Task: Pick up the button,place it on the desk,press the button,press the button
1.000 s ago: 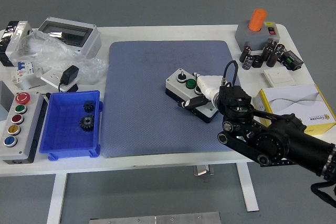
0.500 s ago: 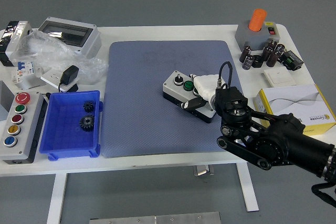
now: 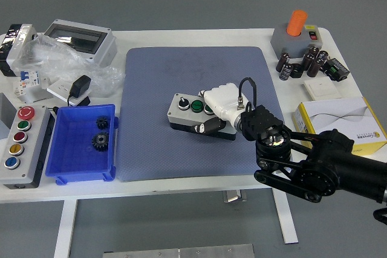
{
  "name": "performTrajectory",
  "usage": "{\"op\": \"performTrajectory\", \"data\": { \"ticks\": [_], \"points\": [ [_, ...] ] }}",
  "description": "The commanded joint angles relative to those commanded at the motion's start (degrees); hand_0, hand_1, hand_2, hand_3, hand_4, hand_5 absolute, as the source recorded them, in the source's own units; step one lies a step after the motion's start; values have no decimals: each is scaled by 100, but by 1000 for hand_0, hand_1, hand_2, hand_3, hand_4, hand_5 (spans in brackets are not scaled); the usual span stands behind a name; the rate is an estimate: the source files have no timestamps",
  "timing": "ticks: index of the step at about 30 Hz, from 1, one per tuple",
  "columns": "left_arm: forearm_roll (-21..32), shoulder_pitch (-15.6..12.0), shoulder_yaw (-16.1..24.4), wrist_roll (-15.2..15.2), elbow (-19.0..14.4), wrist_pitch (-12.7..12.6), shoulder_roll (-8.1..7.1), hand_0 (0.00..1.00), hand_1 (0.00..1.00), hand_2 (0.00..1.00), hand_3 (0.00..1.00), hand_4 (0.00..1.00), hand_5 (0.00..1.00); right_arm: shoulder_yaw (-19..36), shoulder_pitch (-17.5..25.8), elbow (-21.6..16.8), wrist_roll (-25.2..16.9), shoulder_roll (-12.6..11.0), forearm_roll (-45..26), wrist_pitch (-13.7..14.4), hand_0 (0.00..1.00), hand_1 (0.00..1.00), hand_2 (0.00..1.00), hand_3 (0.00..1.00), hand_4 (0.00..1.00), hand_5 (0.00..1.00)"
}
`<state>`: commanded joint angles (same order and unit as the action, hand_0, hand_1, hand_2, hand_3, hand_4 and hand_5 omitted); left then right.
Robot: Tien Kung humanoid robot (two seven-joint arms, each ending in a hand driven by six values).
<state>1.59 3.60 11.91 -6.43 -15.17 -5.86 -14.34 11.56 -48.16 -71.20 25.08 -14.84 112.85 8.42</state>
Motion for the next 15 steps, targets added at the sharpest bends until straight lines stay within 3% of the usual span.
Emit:
{"op": "performTrajectory", "data": {
  "ticks": [2,3,8,15],
  "points": [
    [-7,0,6,3,0,-5,3,639,659,598,593,530,39,-129,-41,-33,-244,-24,-45,190,269,359,343,423,369,2],
    [-18,-1,14,8,0,-7,6,638,658,596,592,521,36,-206,-65,-41,-403,-35,-67,320,278,367,356,431,310,2],
    [-71,-5,52,31,0,-10,15,638,658,596,592,521,36,-409,-128,43,-954,-59,-54,663,278,367,356,431,310,2],
    [-143,2,97,65,-2,-13,22,639,655,595,591,518,36,-498,-185,264,-1250,-56,20,932,301,390,363,422,271,2]
  ]
}}
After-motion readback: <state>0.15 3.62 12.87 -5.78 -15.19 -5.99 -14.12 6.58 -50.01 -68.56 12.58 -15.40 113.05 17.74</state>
